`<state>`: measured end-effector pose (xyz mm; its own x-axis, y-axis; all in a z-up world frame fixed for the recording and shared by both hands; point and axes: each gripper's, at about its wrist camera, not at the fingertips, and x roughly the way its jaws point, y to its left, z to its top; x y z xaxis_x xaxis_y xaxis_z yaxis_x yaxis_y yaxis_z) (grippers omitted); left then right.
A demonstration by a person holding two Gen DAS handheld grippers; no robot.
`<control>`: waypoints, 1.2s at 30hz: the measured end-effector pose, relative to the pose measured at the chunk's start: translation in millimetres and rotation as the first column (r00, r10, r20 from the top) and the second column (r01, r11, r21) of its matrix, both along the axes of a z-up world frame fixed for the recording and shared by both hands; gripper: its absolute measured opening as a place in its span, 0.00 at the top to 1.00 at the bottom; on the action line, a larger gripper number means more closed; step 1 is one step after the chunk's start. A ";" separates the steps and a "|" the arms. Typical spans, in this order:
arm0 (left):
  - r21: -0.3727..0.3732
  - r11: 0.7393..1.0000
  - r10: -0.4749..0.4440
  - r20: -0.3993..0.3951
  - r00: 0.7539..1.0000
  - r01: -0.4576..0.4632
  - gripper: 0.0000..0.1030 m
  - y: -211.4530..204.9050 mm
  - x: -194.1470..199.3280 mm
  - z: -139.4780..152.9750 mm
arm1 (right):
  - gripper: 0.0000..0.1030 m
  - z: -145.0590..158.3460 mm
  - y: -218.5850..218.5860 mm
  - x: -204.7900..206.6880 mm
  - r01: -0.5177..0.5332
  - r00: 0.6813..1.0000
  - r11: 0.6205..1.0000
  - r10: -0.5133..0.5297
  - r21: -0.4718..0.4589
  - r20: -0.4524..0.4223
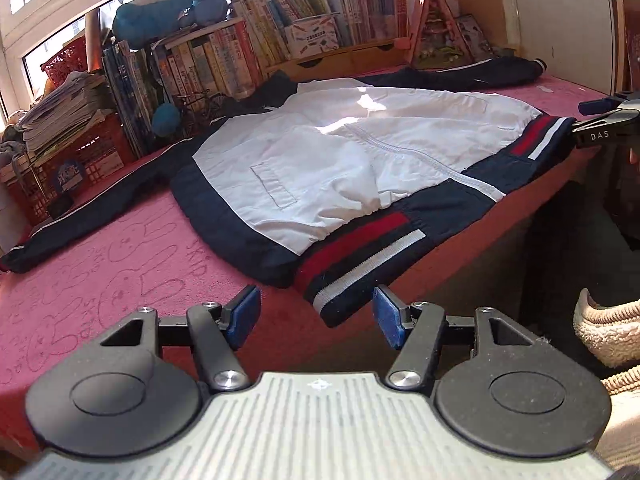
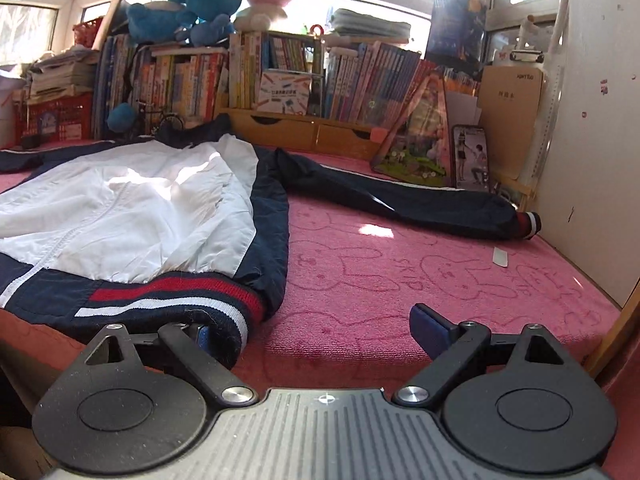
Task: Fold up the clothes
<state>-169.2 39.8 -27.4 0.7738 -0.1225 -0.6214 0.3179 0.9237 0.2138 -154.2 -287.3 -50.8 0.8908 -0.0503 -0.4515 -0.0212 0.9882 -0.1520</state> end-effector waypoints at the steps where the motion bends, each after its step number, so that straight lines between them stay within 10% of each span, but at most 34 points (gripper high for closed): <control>1: 0.000 1.000 0.004 -0.003 1.000 -0.004 0.38 -2.5 2.7 -3.9 | 0.11 -0.1 -0.2 0.3 0.000 1.000 1.000 0.000 0.001 0.000; 13: -0.034 0.961 0.275 0.089 0.957 -0.273 0.32 16.4 18.8 2.1 | 0.10 7.3 8.6 -6.1 -0.027 0.999 1.000 0.027 0.004 0.031; 22: 0.049 0.971 0.230 0.098 0.968 -0.236 0.29 -9.0 25.1 -18.0 | 0.09 19.8 11.6 -0.4 -0.020 0.997 0.998 0.016 0.056 0.078; 28: 0.122 0.909 0.349 0.293 0.890 -0.397 0.28 15.7 17.0 12.3 | 0.08 36.2 7.2 -5.7 -0.032 0.992 0.994 0.020 0.104 0.122; 31: 0.020 0.893 0.432 0.241 0.869 -0.449 0.28 39.1 16.5 30.0 | 0.03 31.7 14.6 -7.8 -0.053 0.994 0.995 0.045 0.080 0.102; 36: 0.091 0.894 0.419 0.176 0.891 -0.438 0.28 33.6 9.1 12.9 | 0.03 14.3 17.2 -9.4 -0.066 0.998 0.996 0.065 0.054 0.020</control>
<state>-160.0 73.3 -14.6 0.8173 0.3127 -0.4839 -0.1473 0.9254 0.3492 -163.6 -270.1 -36.5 0.8997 0.0325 -0.4353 -0.0838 0.9915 -0.0992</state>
